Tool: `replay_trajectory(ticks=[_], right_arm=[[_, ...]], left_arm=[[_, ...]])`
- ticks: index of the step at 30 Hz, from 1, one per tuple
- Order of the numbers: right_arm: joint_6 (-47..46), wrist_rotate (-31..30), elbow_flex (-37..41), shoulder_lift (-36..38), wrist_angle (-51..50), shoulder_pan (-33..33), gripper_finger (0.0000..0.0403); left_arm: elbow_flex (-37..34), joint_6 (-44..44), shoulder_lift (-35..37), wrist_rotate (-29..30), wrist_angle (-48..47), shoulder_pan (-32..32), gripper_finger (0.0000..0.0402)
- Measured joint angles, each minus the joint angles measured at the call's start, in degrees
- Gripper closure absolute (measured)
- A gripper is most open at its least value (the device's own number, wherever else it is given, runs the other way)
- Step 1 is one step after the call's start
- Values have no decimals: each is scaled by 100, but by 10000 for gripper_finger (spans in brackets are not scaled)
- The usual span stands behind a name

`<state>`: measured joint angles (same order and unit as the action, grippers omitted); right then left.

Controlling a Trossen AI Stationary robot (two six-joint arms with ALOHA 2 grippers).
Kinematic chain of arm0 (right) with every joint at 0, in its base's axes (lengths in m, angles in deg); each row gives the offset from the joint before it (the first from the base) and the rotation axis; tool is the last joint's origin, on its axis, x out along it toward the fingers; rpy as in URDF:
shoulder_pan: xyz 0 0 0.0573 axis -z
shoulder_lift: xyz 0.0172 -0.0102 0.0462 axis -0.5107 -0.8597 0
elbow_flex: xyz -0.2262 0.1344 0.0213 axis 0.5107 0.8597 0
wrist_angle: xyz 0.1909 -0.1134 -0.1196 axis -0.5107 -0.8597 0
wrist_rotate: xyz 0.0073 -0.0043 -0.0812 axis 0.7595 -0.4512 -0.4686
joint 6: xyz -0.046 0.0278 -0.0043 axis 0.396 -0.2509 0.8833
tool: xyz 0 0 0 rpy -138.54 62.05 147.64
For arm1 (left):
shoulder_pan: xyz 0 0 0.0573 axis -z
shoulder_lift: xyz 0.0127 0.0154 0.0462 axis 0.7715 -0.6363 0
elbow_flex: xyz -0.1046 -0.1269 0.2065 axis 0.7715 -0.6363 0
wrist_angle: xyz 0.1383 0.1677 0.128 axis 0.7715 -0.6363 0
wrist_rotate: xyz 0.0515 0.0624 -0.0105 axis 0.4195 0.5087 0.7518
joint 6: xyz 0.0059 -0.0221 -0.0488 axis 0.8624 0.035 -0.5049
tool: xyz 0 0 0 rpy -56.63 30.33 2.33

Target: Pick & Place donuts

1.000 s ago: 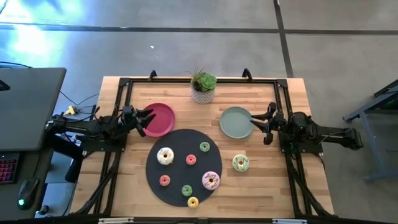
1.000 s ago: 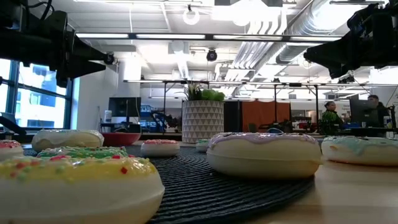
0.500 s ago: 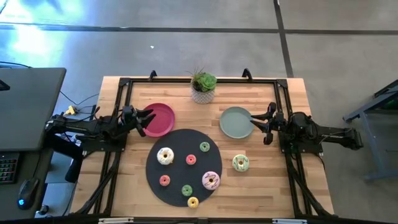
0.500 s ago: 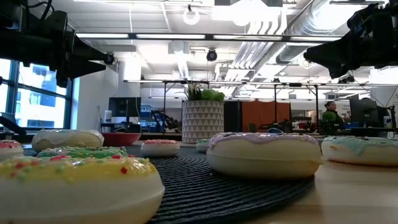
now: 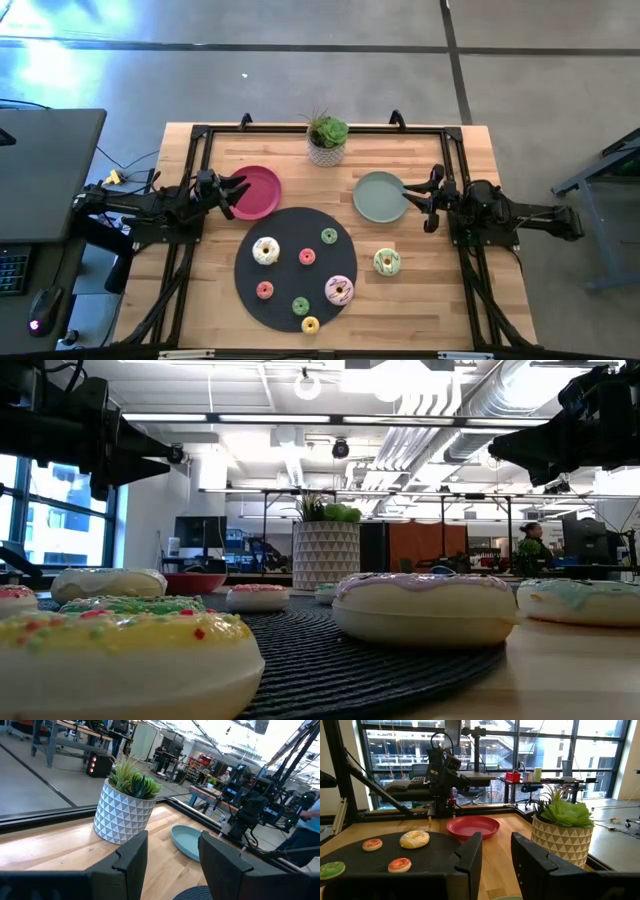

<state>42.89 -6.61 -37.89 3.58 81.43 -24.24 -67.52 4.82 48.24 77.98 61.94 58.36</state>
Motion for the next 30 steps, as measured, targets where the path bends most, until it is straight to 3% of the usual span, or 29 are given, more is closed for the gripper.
replay_trajectory(ticks=[30], right_arm=[[1,1,0,-1,1,-1,309]], left_arm=[[145,-56,0,-92,99,0,234]])
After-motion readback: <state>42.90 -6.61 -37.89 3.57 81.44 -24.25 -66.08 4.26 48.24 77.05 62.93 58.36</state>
